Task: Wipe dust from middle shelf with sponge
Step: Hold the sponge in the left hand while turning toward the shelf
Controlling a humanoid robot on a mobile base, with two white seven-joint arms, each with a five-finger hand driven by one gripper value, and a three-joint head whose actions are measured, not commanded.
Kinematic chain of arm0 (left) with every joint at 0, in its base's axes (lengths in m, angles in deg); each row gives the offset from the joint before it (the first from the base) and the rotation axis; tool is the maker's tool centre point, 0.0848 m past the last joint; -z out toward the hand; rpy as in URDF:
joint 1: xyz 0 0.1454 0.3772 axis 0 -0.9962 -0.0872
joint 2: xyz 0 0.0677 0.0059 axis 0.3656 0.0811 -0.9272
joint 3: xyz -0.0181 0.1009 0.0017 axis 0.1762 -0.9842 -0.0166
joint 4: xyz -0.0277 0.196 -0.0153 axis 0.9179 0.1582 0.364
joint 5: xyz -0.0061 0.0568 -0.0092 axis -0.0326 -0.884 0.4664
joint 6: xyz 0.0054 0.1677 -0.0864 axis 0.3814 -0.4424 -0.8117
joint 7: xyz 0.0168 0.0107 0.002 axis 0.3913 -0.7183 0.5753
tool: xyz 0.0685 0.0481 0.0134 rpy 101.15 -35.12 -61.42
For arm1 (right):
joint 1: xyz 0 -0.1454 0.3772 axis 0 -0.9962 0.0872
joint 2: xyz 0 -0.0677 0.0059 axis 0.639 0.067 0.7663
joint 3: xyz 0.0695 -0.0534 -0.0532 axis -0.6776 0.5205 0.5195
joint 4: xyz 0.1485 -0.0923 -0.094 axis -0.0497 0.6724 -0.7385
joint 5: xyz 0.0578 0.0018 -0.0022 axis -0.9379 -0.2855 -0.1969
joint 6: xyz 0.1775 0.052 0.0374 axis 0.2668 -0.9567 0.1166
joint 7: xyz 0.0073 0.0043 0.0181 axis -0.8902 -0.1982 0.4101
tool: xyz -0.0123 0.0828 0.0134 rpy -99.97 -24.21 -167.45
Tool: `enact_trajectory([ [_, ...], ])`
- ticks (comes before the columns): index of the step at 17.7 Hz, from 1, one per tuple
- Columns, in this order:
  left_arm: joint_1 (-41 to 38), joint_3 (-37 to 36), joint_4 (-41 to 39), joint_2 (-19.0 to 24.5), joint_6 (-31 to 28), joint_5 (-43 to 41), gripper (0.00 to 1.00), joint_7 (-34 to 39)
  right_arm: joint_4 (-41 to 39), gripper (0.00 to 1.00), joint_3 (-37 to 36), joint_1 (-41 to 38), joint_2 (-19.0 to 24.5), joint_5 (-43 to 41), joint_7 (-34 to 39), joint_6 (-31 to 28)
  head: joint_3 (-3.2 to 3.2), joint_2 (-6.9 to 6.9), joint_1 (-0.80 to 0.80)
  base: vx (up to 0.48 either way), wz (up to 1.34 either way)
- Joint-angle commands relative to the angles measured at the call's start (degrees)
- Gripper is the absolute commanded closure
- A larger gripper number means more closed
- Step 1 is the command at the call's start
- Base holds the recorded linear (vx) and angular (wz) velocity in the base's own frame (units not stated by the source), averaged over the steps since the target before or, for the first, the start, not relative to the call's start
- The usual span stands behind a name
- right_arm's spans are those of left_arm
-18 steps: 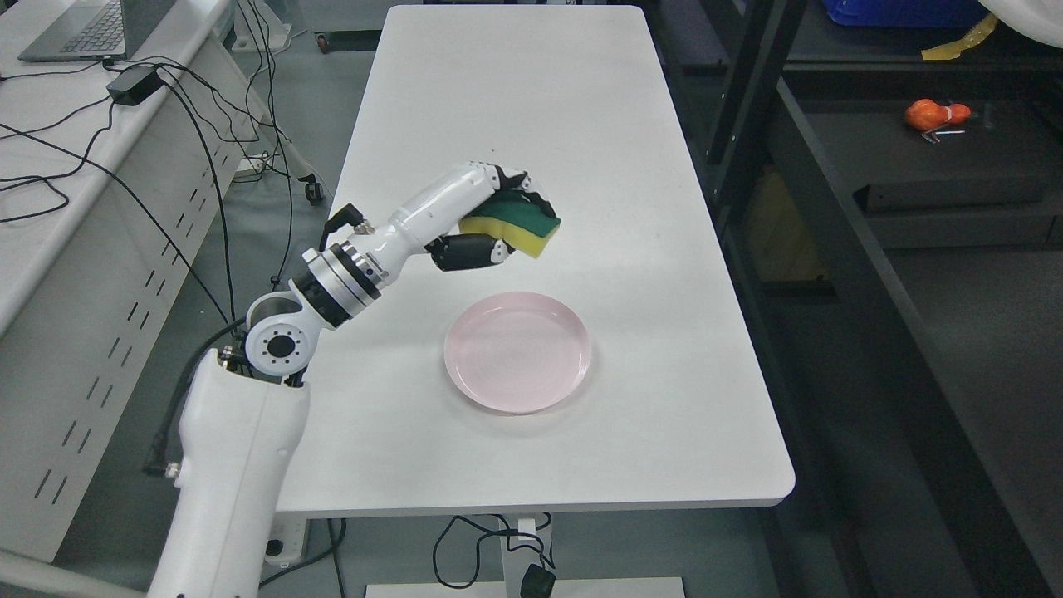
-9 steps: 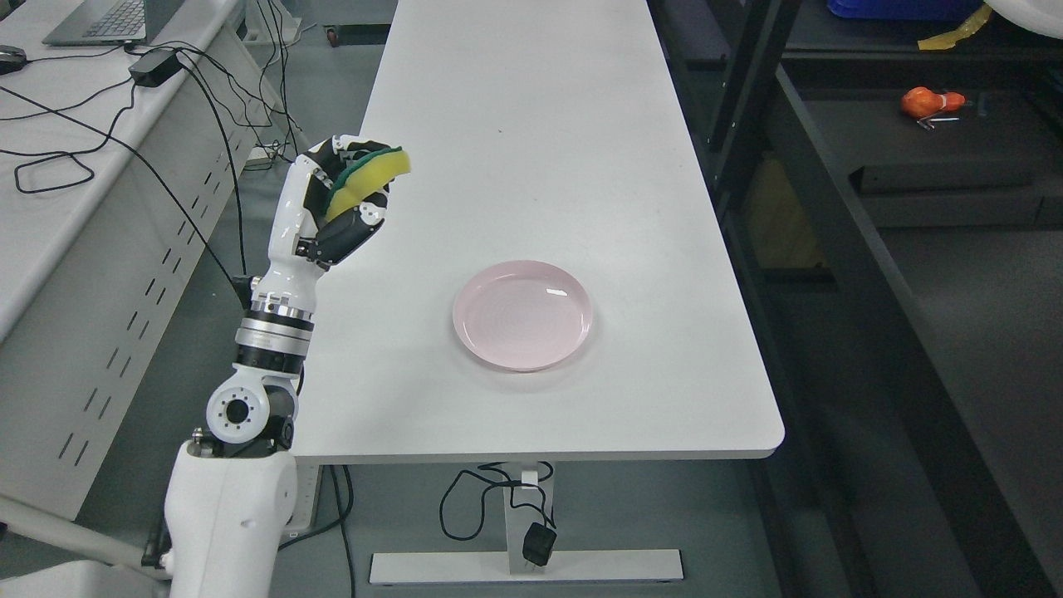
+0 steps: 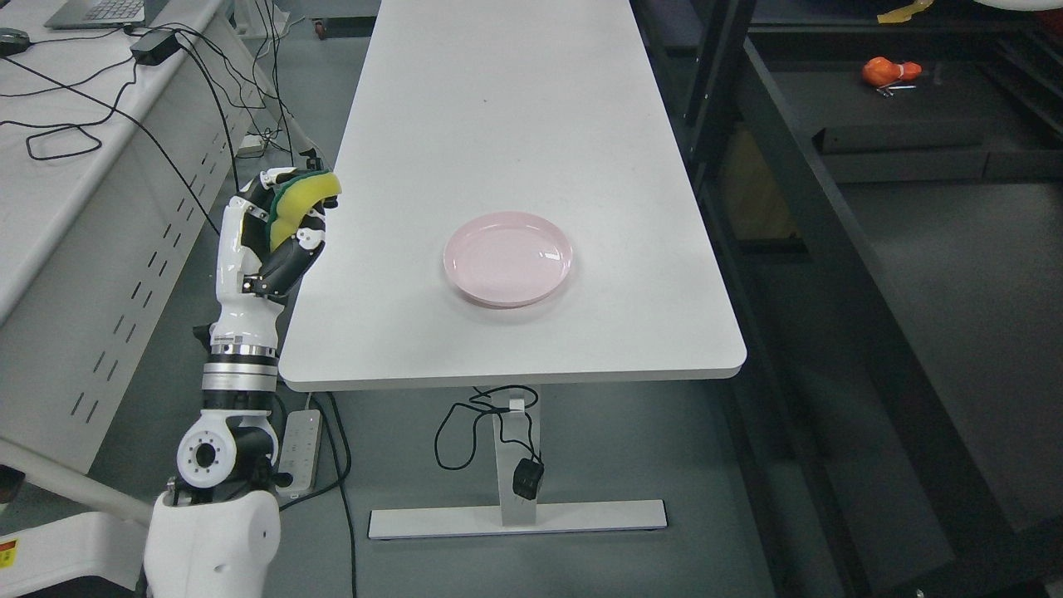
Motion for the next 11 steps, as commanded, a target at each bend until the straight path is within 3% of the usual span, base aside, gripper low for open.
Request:
enact_trajectory([
  [1,-1.99,1.38,-3.72,0.51,0.81,1.37,1.00,-0.08,-1.00,0.00,-0.02,0.00,-1.00,0.00,-0.03,-0.04,0.00,0.00,0.00,-0.206,-0.04],
  [11,-2.69,-1.17,-4.16,0.51,1.16,1.37,1.00,-0.26,-1.00,0.00,-0.02,0.00,-1.00,0.00,-0.03,-0.04,0.00,0.00,0.00,-0.216,-0.16],
])
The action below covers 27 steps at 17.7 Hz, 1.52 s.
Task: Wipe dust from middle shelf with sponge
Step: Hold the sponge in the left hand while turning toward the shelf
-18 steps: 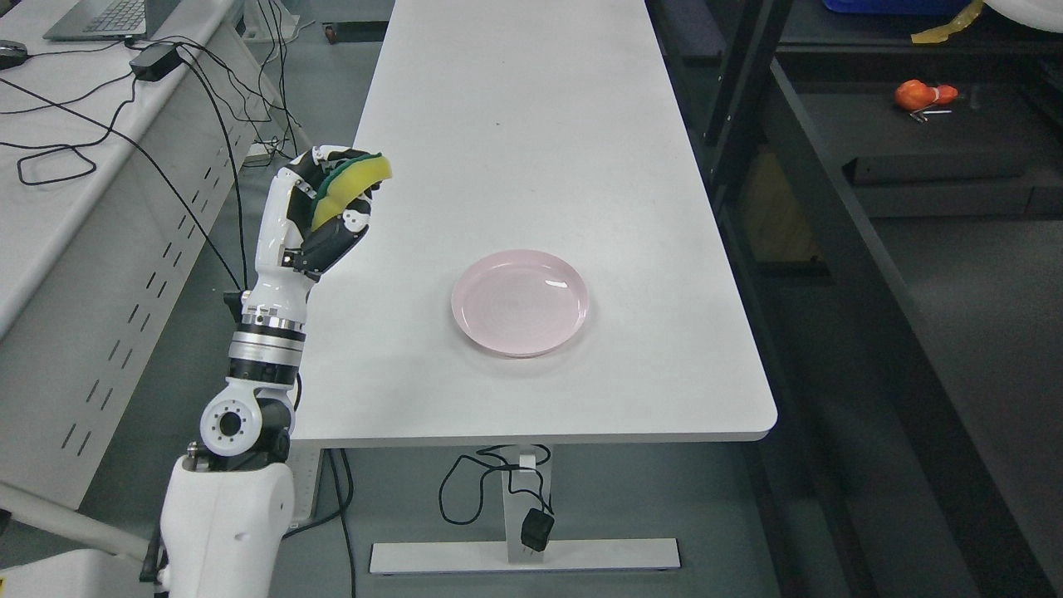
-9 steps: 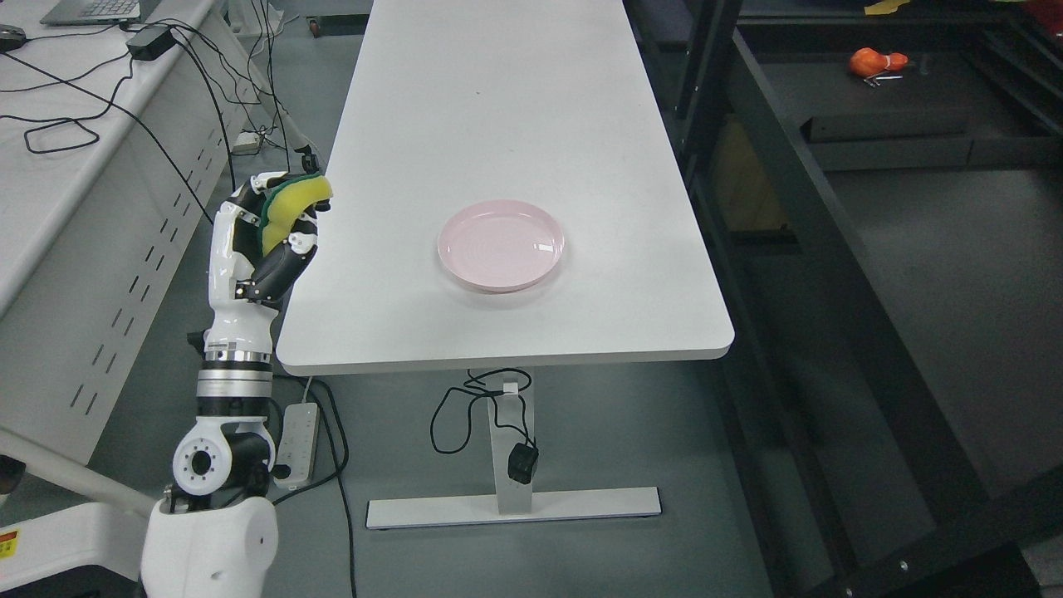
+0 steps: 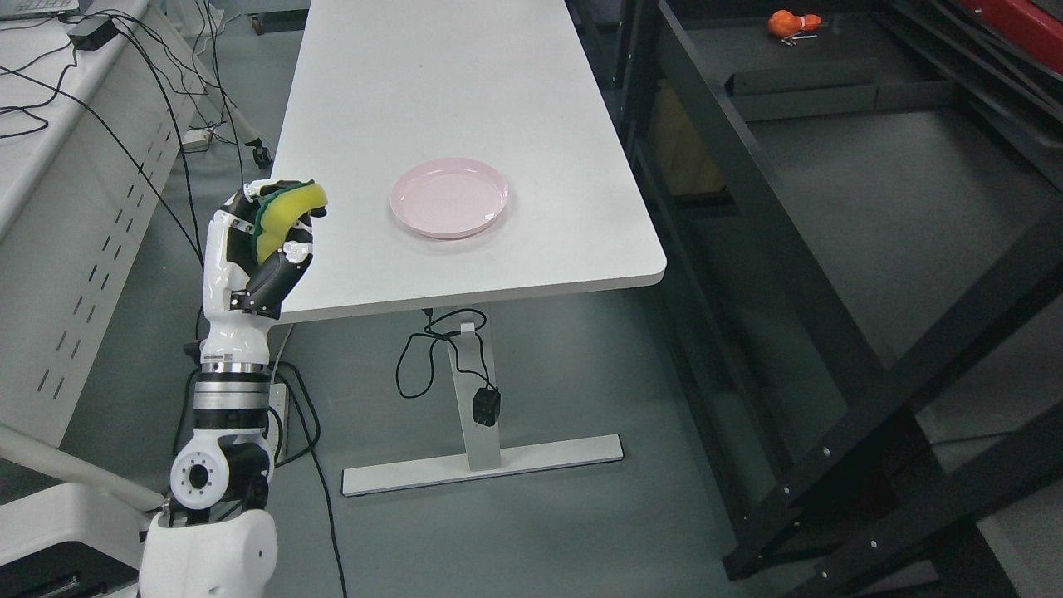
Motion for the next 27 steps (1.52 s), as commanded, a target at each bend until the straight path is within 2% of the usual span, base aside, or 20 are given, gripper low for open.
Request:
enact_trajectory([
  [1,-0.41,-1.44,-1.72,0.84,0.02,0.15,1.00,-0.03,-1.00,0.00,-0.01,0.00,-1.00,0.00,-0.03,-0.04,0.00,0.00,0.00,-0.231,-0.17],
  [14,-0.41,-3.99,-3.12,0.84,-0.25,0.15,1.00,-0.03,-1.00,0.00,-0.01,0.00,-1.00,0.00,-0.03,-0.04,0.00,0.00,0.00,-0.230,-0.23],
  [27,-0.23,-3.73,-3.92,0.84,-0.69,0.06,1.00,-0.03,-1.00,0.00,-0.01,0.00,-1.00,0.00,-0.03,-0.04,0.00,0.00,0.00,-0.158,-0.61],
])
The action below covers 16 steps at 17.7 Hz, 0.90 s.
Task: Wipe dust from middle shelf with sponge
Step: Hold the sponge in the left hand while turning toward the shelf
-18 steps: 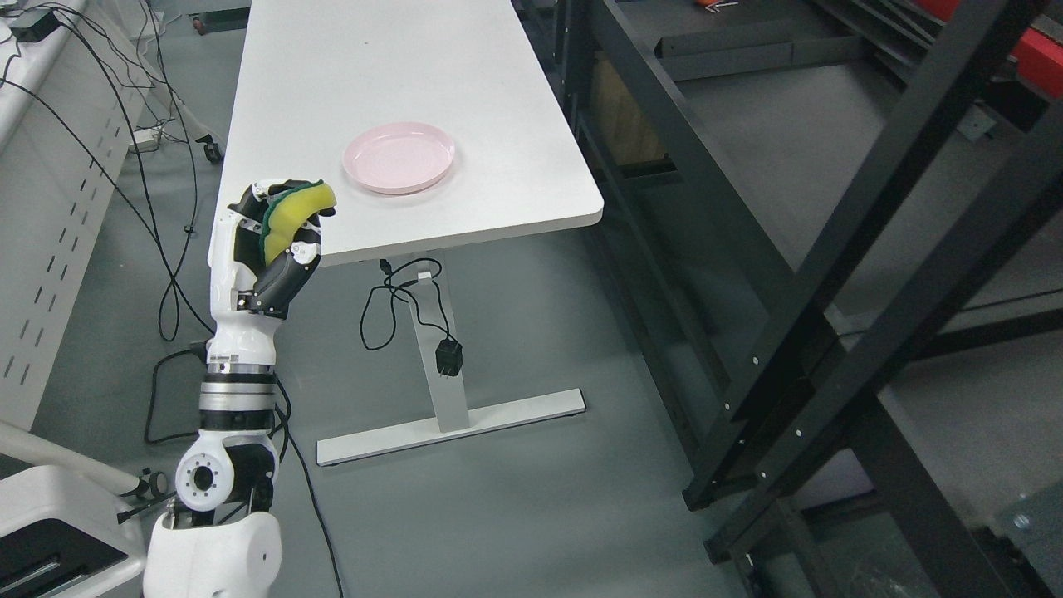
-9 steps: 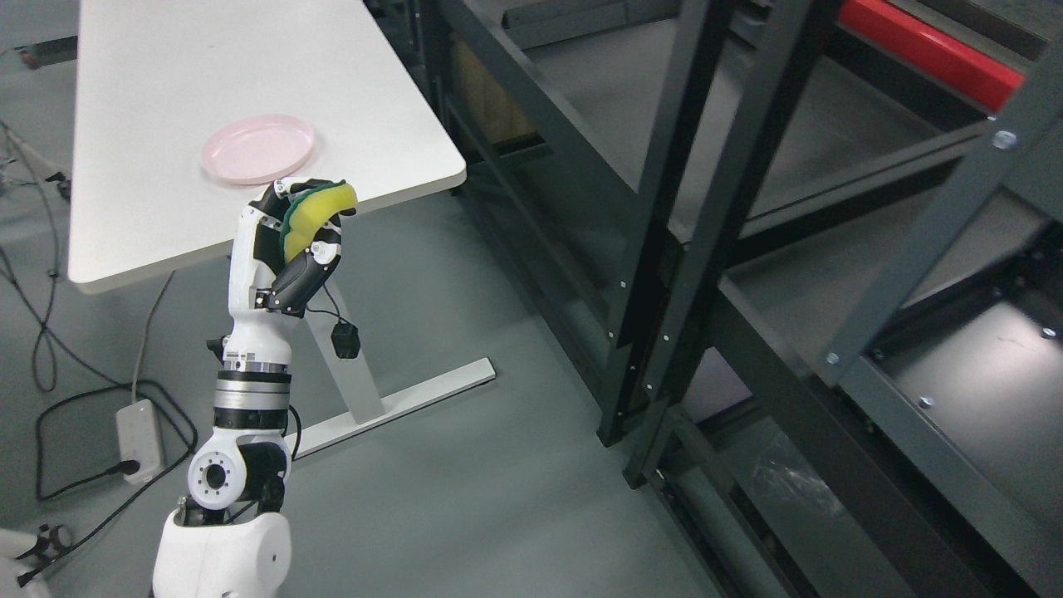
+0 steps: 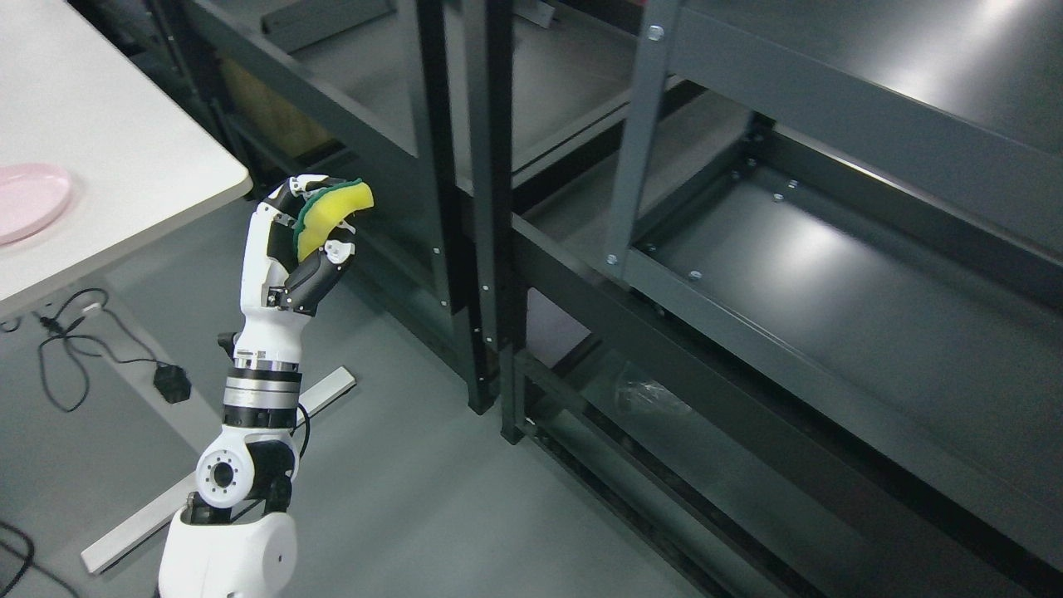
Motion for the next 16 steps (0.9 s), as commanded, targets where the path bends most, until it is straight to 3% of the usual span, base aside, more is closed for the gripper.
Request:
enact_trajectory([
  [1,0.21,0.83,-0.86,1.00,-0.05,0.02,1.00,0.04,-1.00,0.00,-0.01,0.01,-1.00,0.00,-0.03,-0.04,0.00,0.00,0.00,-0.127,-0.63],
  [8,0.47,-0.47,-1.65,1.00,-0.31,-0.07,1.00,-0.22,-1.00,0.00,0.07,0.01,-1.00,0.00,-0.03,-0.04,0.00,0.00,0.00,-0.086,-0.62],
  [11,0.74,-7.05,-3.32,1.00,-0.40,-2.60,1.00,-1.97,-1.00,0.00,0.07,0.01,-1.00,0.00,-0.03,-0.04,0.00,-0.01,0.00,-0.058,-0.54],
  [16,6.43,-23.65,-2.19,1.00,-0.49,-17.61,1.00,-6.89,-1.00,0.00,-0.01,0.01,-1.00,0.00,-0.03,-0.04,0.00,-0.02,0.00,-0.004,-0.44],
])
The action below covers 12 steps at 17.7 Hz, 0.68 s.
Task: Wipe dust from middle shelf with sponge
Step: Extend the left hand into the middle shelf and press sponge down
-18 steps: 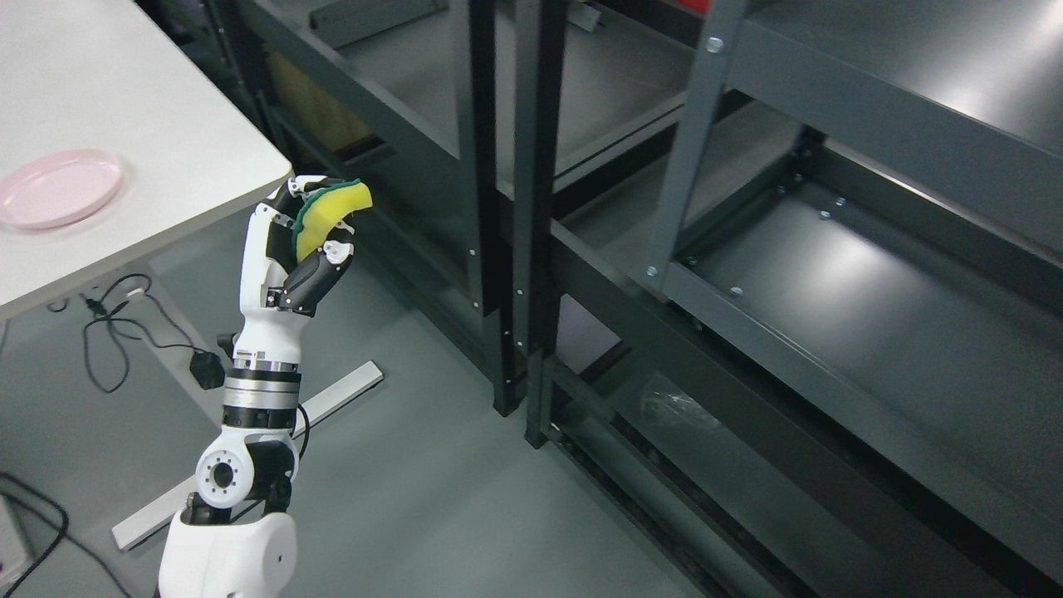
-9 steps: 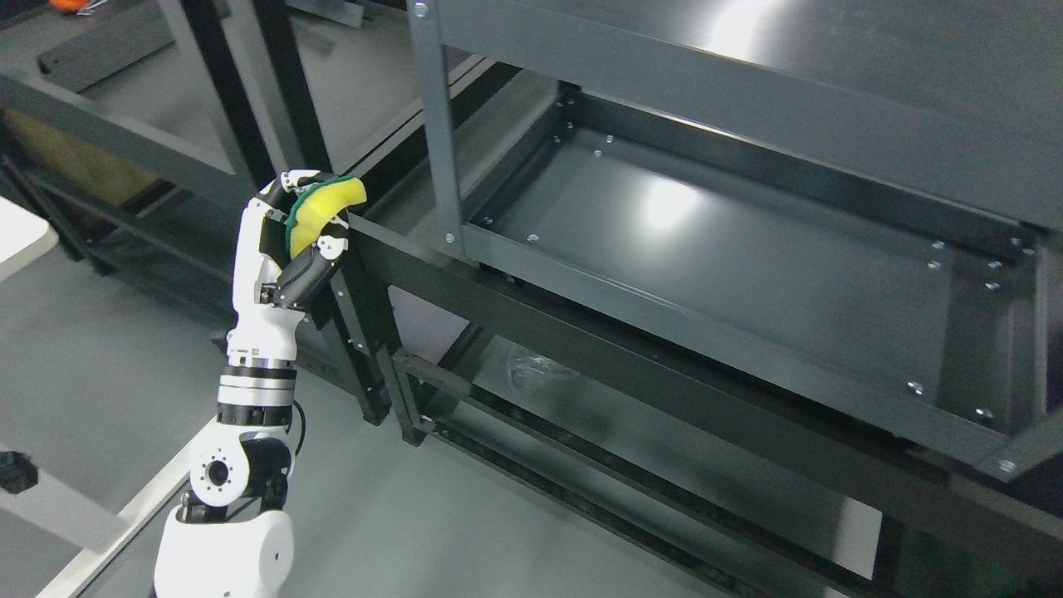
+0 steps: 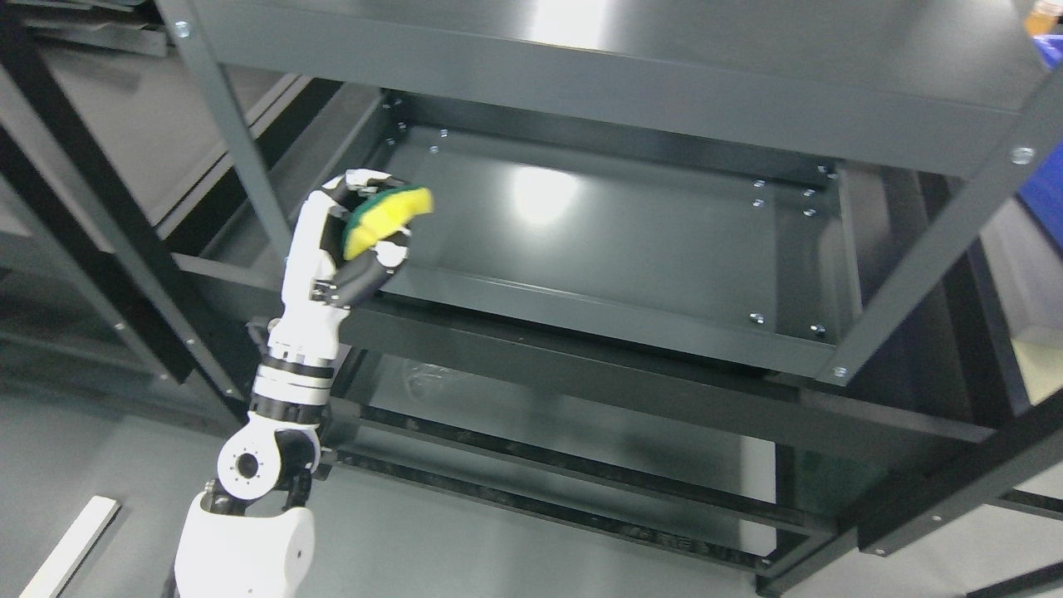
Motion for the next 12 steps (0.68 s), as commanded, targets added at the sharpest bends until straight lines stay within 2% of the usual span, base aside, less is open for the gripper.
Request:
enact_trajectory([
  [1,7.43,-21.65,1.58,1.00,-0.08,-13.96,1.00,-3.40,-1.00,0.00,-0.02,0.00,-1.00,0.00,-0.03,-0.04,0.00,0.00,0.00,0.020,-0.37],
  [4,19.20,-32.04,5.72,1.00,0.27,-23.98,0.99,-3.85,-1.00,0.00,-0.02,0.00,-1.00,0.00,-0.03,-0.04,0.00,-0.01,0.00,0.033,-0.28],
  [7,28.26,-38.37,5.72,1.00,2.19,-29.54,0.99,-6.30,-1.00,0.00,-0.02,0.00,-1.00,0.00,-0.03,-0.04,0.00,-0.01,0.00,0.041,-0.29],
  [9,32.67,-40.76,5.55,1.00,5.27,-30.95,0.99,-9.02,-1.00,0.00,-0.02,0.00,-1.00,0.00,-0.03,-0.04,0.00,-0.02,0.00,0.040,-0.31],
  [12,36.19,-40.42,4.32,1.00,8.61,-33.50,0.99,-10.71,-1.00,0.00,-0.02,0.00,-1.00,0.00,-0.03,-0.04,0.00,-0.02,0.00,0.045,-0.32],
])
